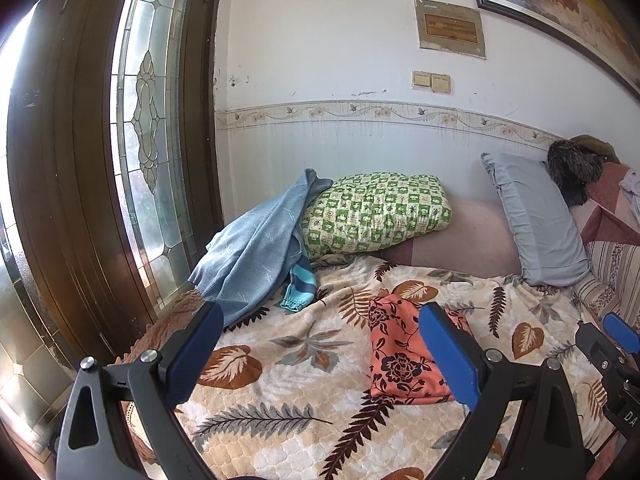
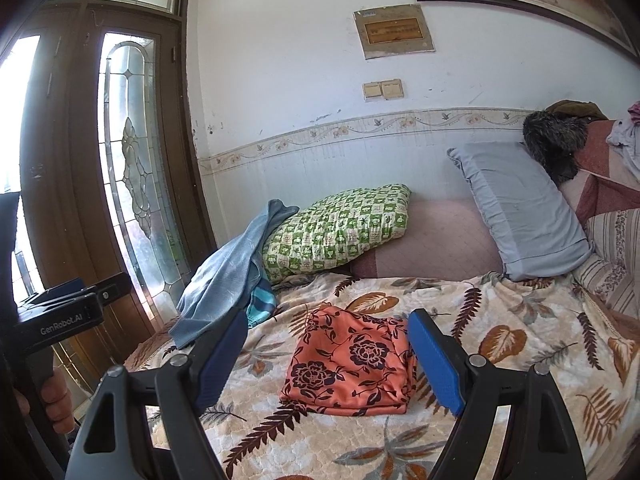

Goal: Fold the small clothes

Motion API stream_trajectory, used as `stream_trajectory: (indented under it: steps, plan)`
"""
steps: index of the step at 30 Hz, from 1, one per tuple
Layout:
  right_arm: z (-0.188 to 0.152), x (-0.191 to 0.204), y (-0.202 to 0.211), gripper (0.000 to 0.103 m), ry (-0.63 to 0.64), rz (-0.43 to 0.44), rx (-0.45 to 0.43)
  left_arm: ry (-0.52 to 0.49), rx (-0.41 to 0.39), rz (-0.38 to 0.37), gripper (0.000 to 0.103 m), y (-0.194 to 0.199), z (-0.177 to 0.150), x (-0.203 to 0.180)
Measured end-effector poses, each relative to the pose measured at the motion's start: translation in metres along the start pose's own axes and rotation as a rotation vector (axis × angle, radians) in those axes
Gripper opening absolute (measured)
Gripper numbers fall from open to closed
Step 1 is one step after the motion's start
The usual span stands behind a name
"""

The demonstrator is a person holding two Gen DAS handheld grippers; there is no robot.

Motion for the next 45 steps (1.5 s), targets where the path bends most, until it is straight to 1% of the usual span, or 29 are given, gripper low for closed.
stream_trajectory:
  steps: [13,21,25,34,41,45]
  plan:
    - [-0.003,0.000,-0.006,0.085,0.013,-0.005,0.037,-0.007,0.024,-0.004,0.098,-0.007,-0.002,0.000]
    - [0.000,0.003,-0.006,0.085,0.016,-0.001,0.037,-0.002,0.030,-0.003,0.098,-0.009,-0.001,0.002]
    - [-0.003,0.004,-0.014,0.085,0.017,0.007,0.051,-0.006,0.035,0.001,0.098,-0.012,-0.001,0.002]
    - [-0.011,-0.002,-0.035,0.085,-0.004,0.013,0.081,-0.008,0.067,0.007,0.098,-0.035,-0.001,-0.002]
    - [-0.017,-0.002,-0.038,0.085,-0.007,0.014,0.093,-0.011,0.067,0.000,0.098,-0.036,-0.004,-0.003]
    - [-0.015,-0.001,-0.036,0.085,-0.002,0.015,0.084,-0.012,0.060,-0.006,0.098,-0.032,-0.004,-0.003]
Point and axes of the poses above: each gripper's, at about its wrist camera, not at the fingertips, and y roughly against the way its jaws point, x to its left, z to its top, the point moved 5 cm from there along -y, roughly the way its jaws point, and after that the axes turned 11 degrees about y, right-handed, at the moved point
